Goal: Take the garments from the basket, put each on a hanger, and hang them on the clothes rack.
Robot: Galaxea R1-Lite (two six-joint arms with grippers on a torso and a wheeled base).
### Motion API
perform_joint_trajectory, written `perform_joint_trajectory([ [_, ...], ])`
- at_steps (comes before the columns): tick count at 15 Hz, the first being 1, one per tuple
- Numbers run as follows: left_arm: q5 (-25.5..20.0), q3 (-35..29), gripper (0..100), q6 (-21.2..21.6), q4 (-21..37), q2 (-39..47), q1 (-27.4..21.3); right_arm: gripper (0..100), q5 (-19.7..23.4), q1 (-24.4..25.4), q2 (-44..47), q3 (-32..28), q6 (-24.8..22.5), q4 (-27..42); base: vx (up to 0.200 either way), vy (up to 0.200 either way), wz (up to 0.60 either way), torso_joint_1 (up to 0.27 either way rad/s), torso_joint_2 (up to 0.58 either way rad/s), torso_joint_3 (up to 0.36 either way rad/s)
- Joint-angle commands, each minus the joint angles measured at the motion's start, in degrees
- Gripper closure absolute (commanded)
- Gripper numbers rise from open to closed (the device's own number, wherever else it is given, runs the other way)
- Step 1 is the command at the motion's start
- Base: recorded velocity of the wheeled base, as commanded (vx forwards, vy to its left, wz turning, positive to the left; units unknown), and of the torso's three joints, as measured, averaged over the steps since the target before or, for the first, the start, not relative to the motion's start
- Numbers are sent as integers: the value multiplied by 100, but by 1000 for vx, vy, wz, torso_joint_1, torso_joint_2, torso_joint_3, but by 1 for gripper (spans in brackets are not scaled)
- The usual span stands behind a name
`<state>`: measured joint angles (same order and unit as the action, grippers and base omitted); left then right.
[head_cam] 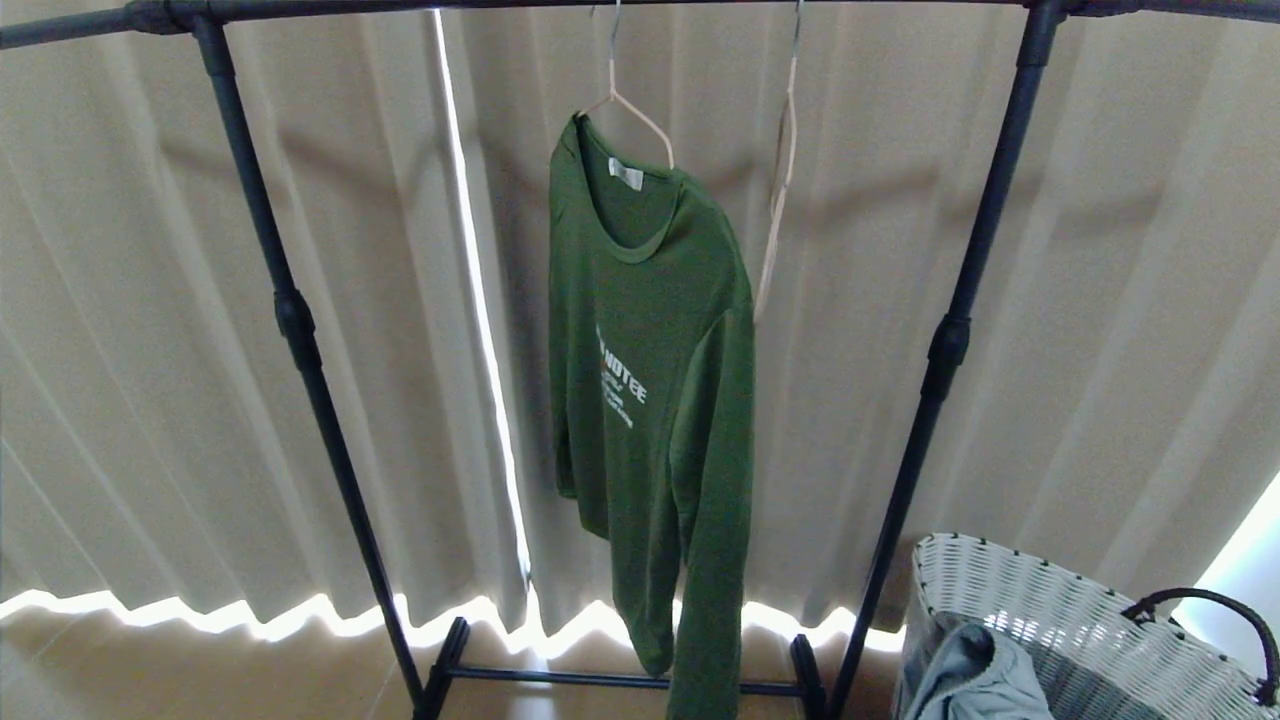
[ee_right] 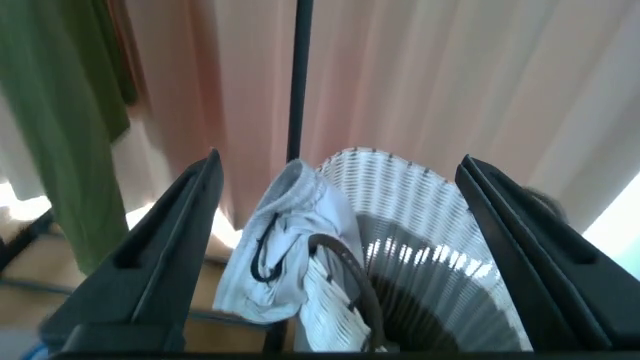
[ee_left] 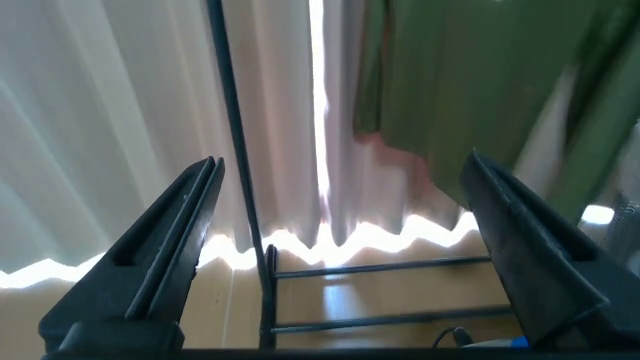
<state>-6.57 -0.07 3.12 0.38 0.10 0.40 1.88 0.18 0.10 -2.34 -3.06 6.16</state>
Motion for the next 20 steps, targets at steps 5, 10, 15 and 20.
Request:
perform_joint_trajectory([
  [5,-169,-10,0,127,6,-10,4,0,-38,404,2952,-1489,-10,1177,0,0,0,0,0,0],
  [10,-222,-10,0,163,-3,-10,13,0,-47,404,5888,-1471,-617,-18,0,0,0,0,0,0],
  [15,-204,-10,0,136,-3,-10,4,0,-117,386,8173,-1541,-1294,-1336,0,0,0,0,0,0],
  [20,-204,-10,0,127,-3,-10,13,0,-601,386,9562,-1796,-1373,-2022,0,0,0,0,0,0],
])
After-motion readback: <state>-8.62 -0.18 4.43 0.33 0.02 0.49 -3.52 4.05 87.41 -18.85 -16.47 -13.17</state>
